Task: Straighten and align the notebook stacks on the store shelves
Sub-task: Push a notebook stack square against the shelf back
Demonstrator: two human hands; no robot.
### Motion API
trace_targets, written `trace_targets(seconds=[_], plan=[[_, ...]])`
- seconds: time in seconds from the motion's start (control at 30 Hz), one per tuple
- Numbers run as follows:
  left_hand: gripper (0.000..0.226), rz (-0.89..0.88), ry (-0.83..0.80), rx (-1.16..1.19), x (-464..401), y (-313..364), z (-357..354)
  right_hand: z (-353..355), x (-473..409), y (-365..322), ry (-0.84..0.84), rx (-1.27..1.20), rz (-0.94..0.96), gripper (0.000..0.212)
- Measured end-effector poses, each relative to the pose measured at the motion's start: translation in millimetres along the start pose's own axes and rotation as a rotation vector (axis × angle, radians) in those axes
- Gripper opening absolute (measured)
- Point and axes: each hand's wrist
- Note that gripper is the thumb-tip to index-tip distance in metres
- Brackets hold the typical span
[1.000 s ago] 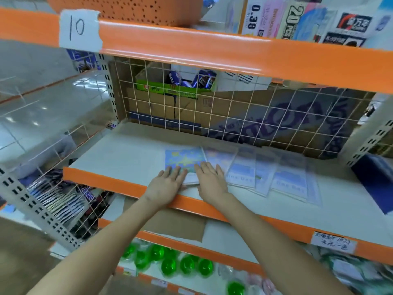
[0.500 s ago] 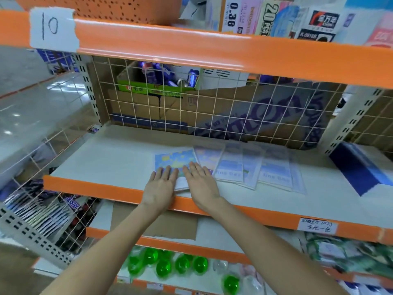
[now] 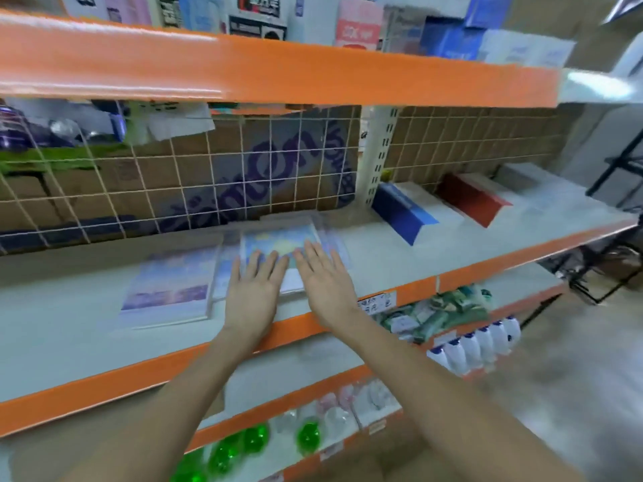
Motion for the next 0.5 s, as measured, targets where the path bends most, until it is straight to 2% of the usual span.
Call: trace_targets(seconds=[0.17, 0.23, 0.33, 0.4, 0.5], plan=[[0.054, -0.139, 0.012, 0.046, -35, 85, 5, 10, 41, 80, 0.047, 0.015, -0.169, 0.068], [0.058, -0.191, 0.044, 0.017, -48, 121, 10, 14, 58, 115, 0.085, 0.014, -0.220, 0.064], [0.059, -0.296, 0.201, 0.008, -70, 180, 24, 24, 81, 173, 0.141, 0.010, -0.262, 0.060], [0.043, -0.346, 0.358, -0.029, -86, 224, 30, 31, 98, 217, 0.165, 0.008, -0.287, 0.060], [0.042, -0.391, 0.430, -0.057, -110, 296, 41, 39, 126, 288, 0.215, 0.005, -0.330, 0.061]])
Point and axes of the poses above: each hand's wrist, its own x-axis away from the middle knuckle, its own z-axis out of the back of the hand, y = z × x, and after that the axes turned 8 degrees about -x, right-handed
